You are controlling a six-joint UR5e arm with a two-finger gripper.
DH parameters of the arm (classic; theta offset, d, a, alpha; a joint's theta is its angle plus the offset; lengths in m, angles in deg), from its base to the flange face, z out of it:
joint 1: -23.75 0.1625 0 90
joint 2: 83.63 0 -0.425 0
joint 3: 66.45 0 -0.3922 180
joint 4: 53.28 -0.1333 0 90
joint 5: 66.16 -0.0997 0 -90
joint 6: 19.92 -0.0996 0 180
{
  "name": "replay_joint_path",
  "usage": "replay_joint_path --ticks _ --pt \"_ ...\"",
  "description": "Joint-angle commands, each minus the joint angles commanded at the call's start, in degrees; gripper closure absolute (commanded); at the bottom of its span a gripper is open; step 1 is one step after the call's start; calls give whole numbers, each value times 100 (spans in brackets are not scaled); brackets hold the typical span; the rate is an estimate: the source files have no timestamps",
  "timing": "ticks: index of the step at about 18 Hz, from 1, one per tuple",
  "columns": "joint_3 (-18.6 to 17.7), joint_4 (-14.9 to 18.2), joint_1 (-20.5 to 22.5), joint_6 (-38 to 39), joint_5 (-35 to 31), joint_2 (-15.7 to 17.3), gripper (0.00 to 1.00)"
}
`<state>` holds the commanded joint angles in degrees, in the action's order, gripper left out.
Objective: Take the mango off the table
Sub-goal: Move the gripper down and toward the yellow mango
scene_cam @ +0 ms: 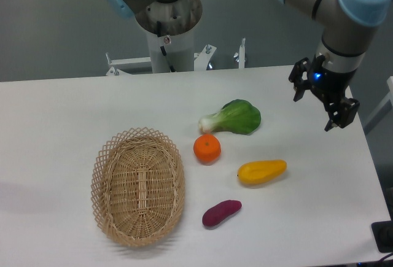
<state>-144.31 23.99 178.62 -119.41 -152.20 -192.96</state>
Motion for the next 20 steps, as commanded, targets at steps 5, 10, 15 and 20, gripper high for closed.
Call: replay_joint_path --ticks 5,10,15,20 --pt "-334 -633 -290 -70 -9 -334 0" --pt "-589 -958 -528 17 -79 -703 0" --pt "-1439 -2379 -642 255 -88 -809 0" --pt "-1784 -2646 -642 193 -166 -774 0"
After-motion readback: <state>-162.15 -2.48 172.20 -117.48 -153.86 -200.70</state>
